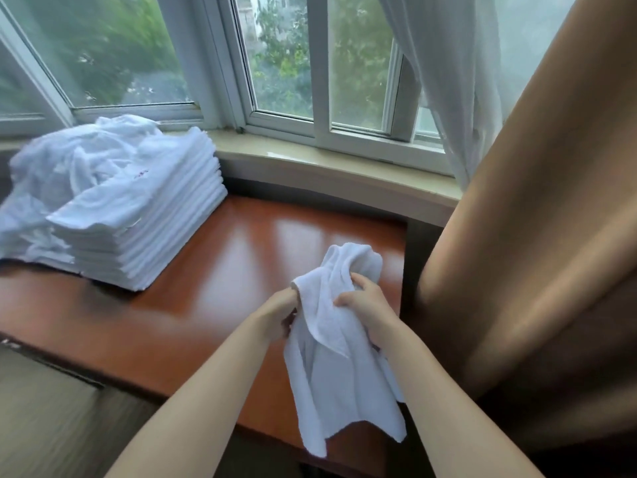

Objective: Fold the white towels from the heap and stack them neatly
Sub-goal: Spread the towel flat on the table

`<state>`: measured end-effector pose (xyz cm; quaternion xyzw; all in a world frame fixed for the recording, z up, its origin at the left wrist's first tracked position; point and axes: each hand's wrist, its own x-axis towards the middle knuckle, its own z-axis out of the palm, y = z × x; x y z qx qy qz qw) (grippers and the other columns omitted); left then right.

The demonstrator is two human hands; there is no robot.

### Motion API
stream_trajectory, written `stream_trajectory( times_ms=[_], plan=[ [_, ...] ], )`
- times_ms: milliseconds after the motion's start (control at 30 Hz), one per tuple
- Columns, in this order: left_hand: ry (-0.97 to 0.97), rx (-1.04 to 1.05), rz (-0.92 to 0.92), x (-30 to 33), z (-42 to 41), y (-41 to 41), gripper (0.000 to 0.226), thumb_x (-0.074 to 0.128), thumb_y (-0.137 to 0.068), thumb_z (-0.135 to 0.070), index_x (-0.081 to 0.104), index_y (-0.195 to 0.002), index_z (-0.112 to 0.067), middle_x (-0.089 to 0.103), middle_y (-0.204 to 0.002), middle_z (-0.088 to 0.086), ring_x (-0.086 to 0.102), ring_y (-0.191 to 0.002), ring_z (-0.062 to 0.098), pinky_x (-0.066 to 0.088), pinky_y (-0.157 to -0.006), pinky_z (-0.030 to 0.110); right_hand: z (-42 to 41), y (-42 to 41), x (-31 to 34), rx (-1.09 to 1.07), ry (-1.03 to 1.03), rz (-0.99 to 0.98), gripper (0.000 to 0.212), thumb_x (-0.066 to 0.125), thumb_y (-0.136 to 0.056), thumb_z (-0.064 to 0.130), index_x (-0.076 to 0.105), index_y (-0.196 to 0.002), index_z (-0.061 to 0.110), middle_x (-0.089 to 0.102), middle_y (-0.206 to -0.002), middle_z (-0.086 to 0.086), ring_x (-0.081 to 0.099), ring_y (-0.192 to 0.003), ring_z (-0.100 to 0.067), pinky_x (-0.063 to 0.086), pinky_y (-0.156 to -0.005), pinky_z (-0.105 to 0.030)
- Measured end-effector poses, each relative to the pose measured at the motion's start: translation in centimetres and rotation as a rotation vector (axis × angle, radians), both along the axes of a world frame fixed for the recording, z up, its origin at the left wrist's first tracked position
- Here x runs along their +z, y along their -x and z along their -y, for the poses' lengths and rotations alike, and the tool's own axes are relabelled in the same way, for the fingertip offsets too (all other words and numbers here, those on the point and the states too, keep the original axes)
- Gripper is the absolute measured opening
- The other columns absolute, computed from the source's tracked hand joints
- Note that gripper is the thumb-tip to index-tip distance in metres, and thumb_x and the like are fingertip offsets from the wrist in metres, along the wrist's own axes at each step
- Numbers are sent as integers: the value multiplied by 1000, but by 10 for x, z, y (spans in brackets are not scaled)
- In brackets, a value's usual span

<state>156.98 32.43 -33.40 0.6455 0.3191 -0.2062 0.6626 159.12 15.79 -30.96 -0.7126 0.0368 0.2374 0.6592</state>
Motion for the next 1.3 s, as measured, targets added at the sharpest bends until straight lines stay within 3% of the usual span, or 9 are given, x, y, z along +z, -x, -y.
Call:
stream_trajectory(
  times_ms=[133,267,633,800,900,967,1067,1167,1300],
  plan=[
    [43,130,37,-8,-30,-57,19,50,-89,-11,66,-98,-5,70,-93,12,65,-81,26,53,-76,32,-15,-54,-4,-112,88,69,40,52,-77,-4,60,-86,34,62,-91,9,59,-84,-10,49,-64,-28],
    [-570,567,49,-35,-71,-102,31,48,-93,-18,52,-123,-12,58,-124,16,53,-113,34,46,-94,38,-23,-101,-43,-150,317,21,47,57,-88,12,52,-134,25,55,-120,0,59,-106,-23,51,-94,-39],
    [-755,130,23,-106,-24,-84,34,57,-88,-29,58,-118,-13,44,-130,8,45,-118,27,41,-95,36,-12,-81,-113,39,808,-81,62,59,-87,41,39,-141,17,34,-142,-4,44,-124,-26,41,-85,-30],
    [-832,-36,30,-103,-15,-64,45,50,-91,-23,47,-136,-19,39,-138,5,34,-126,26,38,-100,36,-15,-87,-95,323,609,-362,30,63,-85,23,59,-110,8,65,-96,-7,58,-78,-19,44,-61,-25],
    [-740,-61,54,-96,-14,-40,52,51,-91,-21,39,-141,-24,47,-131,6,51,-113,26,45,-96,40,-3,-92,-68,726,829,-462,16,56,-89,21,49,-75,19,50,-47,-1,43,-36,-12,30,-38,-12],
    [-612,29,113,-89,-10,-22,55,56,-86,-28,39,-139,-30,57,-113,-1,59,-96,18,50,-82,35,0,-100,-48,911,920,-420,14,52,-91,19,49,-78,24,45,-52,-2,39,-39,-13,30,-40,-15],
    [-635,88,20,-81,-17,-9,60,52,-86,-15,35,-142,-25,61,-97,3,58,-84,21,45,-68,30,-15,-122,-11,669,531,-277,8,59,-93,23,56,-96,15,58,-90,-3,54,-72,-13,41,-58,-23],
    [-662,62,-129,-76,-31,3,64,53,-85,-6,35,-145,-17,60,-120,12,58,-105,28,48,-80,33,-41,-154,27,217,-359,-100,69,57,-96,17,19,-152,27,36,-152,-1,51,-122,-14,45,-92,-27],
    [-737,47,-156,-76,-42,13,44,64,-83,-20,52,-125,-13,62,-119,9,59,-105,26,47,-82,31,-60,-162,20,25,-204,108,67,57,-94,6,26,-152,19,44,-140,-5,50,-122,-14,46,-97,-26]
  ],
)
